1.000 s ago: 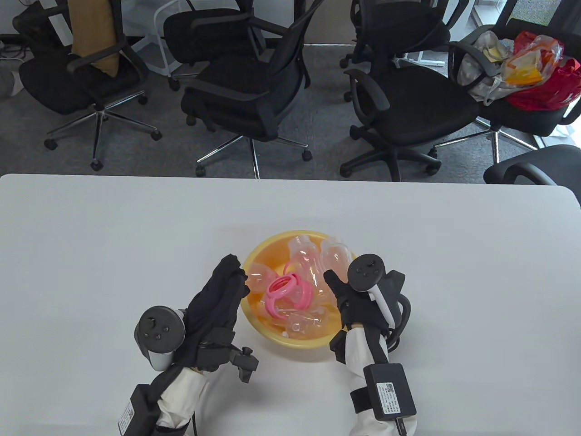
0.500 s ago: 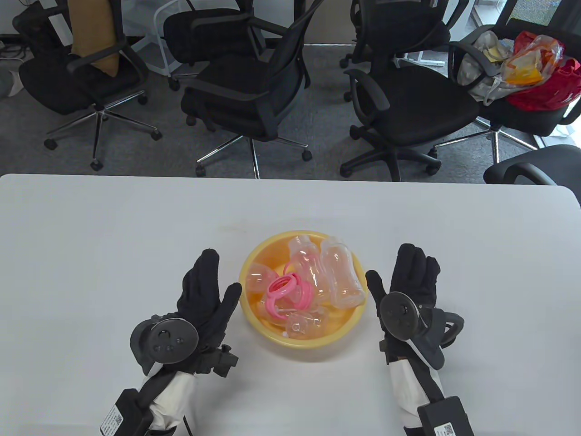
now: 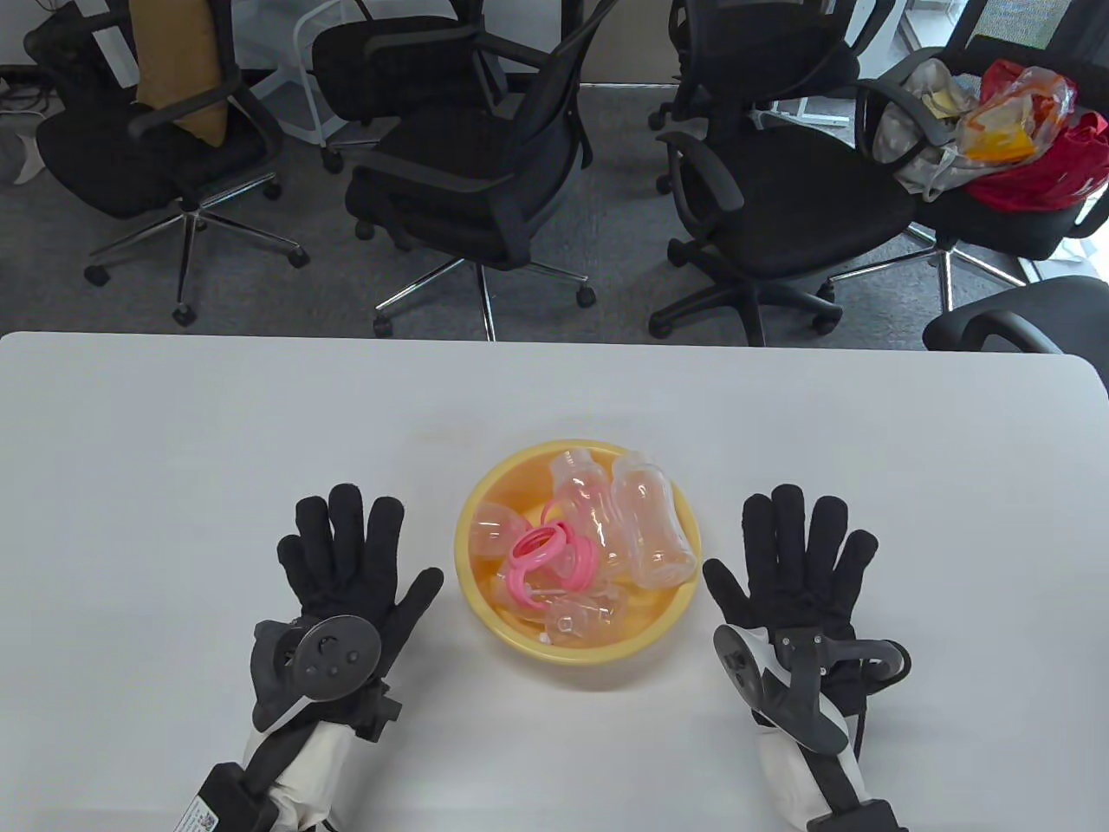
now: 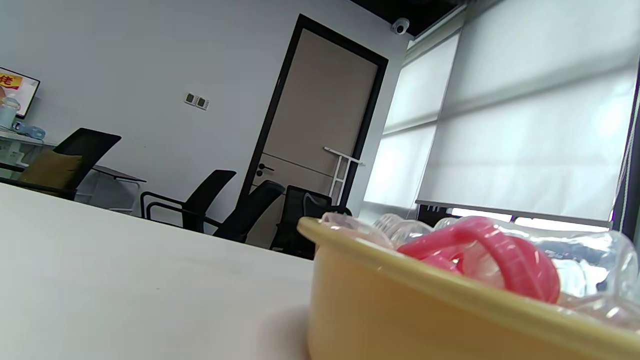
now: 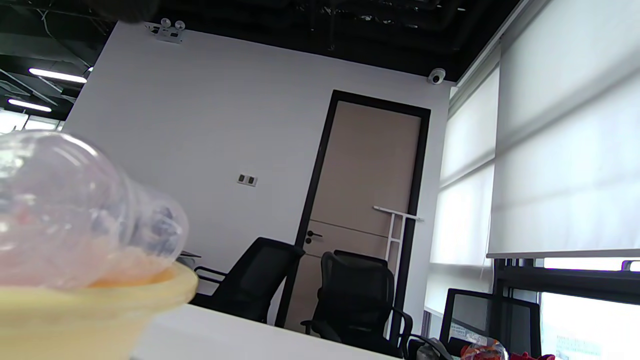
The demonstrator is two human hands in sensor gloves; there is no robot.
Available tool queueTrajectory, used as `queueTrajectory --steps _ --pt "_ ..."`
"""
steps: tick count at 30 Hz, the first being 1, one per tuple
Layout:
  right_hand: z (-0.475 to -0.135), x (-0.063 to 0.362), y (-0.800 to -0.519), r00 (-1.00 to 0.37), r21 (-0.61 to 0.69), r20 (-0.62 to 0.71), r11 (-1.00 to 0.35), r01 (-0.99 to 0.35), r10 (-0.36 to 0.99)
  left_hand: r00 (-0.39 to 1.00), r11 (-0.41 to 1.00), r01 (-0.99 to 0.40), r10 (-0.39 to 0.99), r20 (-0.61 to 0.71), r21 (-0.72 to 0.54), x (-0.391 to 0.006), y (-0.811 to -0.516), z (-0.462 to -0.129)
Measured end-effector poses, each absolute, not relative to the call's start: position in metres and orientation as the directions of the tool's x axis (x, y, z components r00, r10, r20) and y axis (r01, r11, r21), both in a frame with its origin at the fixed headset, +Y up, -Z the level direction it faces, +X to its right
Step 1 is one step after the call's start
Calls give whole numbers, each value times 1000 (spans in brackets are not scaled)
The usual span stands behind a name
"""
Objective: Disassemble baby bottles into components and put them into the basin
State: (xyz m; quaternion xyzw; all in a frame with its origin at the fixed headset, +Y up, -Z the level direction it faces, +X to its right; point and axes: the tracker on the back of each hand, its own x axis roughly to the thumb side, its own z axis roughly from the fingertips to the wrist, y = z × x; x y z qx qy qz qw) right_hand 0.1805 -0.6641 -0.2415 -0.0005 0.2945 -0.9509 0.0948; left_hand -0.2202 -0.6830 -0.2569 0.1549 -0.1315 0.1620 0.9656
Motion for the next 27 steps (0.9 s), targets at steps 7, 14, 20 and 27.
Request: queueTrajectory --steps 7,14,20,27 --pt "-241 193 -683 -990 -523 -51 -841 141 -135 958 951 -220 169 231 216 -225 -702 -259" --pt "-235 198 -689 -994 -516 -48 -849 112 -102 960 948 -217 164 229 233 -228 -706 -254" --pt "-237 198 -695 -994 -490 -35 -866 105 -101 947 934 -264 203 248 242 -231 -704 -253" --pt "-239 199 -696 -994 -475 -35 -873 109 -105 953 942 -238 179 245 237 -229 -706 -253"
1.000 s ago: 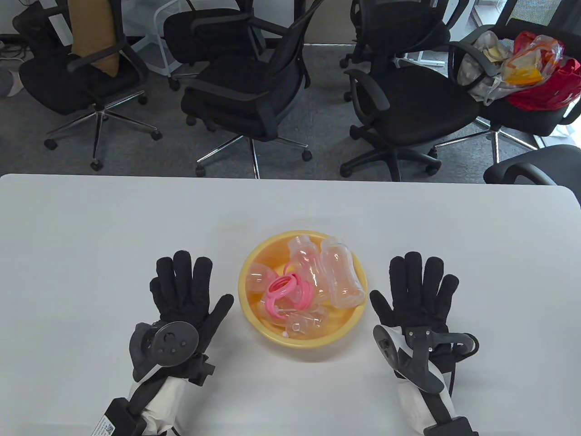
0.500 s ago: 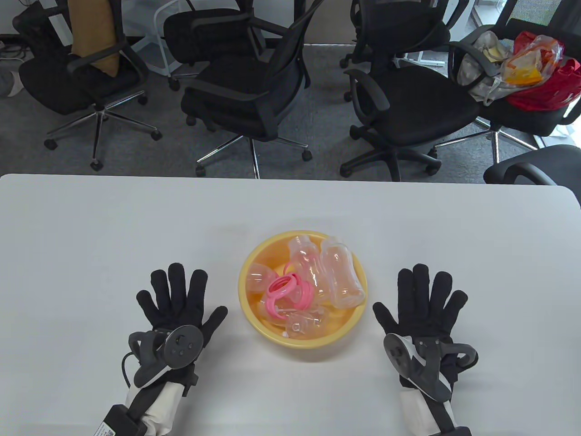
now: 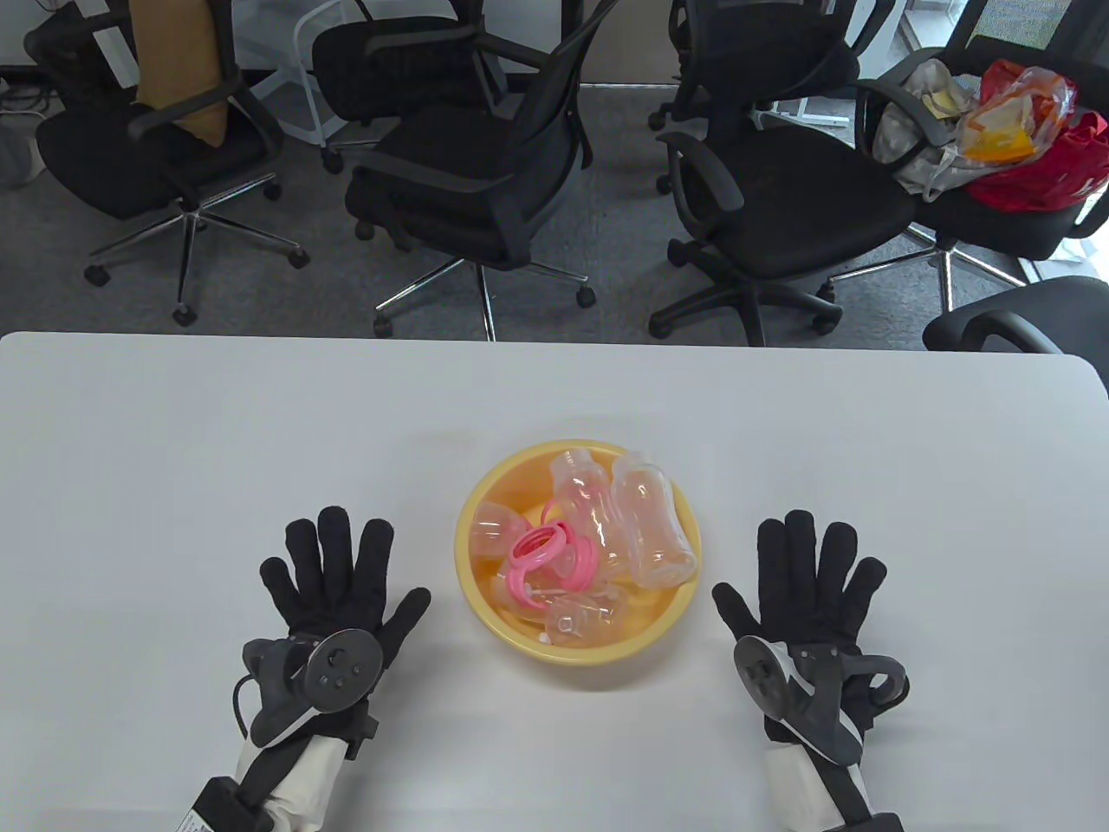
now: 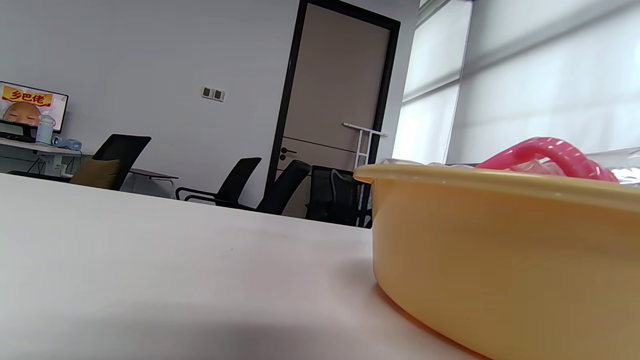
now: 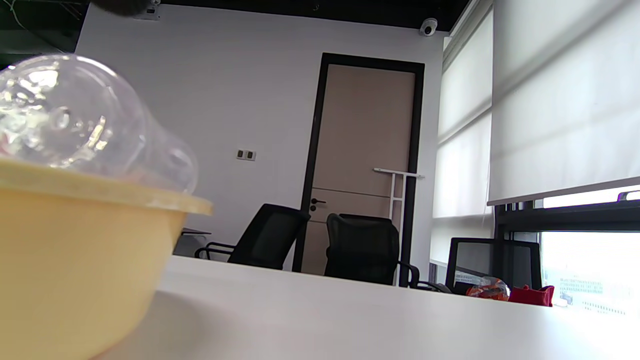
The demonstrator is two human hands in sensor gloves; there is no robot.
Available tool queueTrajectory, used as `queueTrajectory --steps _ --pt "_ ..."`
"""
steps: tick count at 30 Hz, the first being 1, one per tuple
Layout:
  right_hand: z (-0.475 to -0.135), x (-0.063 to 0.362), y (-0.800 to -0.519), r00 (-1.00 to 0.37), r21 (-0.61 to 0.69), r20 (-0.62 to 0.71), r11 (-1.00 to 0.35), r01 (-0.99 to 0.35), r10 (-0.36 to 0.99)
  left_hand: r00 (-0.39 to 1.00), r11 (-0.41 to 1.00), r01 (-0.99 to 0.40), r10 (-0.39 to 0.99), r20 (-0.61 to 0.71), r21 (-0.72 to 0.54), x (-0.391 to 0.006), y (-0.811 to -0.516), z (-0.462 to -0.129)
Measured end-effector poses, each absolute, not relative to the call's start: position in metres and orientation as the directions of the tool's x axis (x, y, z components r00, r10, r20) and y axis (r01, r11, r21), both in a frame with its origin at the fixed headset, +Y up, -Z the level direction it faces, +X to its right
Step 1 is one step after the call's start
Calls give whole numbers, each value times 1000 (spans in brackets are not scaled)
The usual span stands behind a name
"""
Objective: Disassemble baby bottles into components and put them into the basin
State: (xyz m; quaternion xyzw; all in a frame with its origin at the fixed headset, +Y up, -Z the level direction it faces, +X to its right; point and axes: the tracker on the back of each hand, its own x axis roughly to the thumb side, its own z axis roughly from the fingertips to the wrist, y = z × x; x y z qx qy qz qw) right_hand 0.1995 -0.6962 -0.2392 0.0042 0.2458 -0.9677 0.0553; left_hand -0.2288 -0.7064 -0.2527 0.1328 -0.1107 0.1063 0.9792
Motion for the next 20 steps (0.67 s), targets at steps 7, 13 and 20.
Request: queueTrajectory --steps 7,13,20 --pt "-236 199 -694 -995 -487 -30 -868 96 -93 951 940 -245 186 249 235 -229 -708 -253" --pt "-237 199 -696 -995 -470 -33 -877 101 -97 951 943 -241 182 252 230 -228 -709 -253" --pt "-236 199 -697 -996 -476 -29 -875 92 -89 950 940 -244 183 252 237 -229 -710 -252"
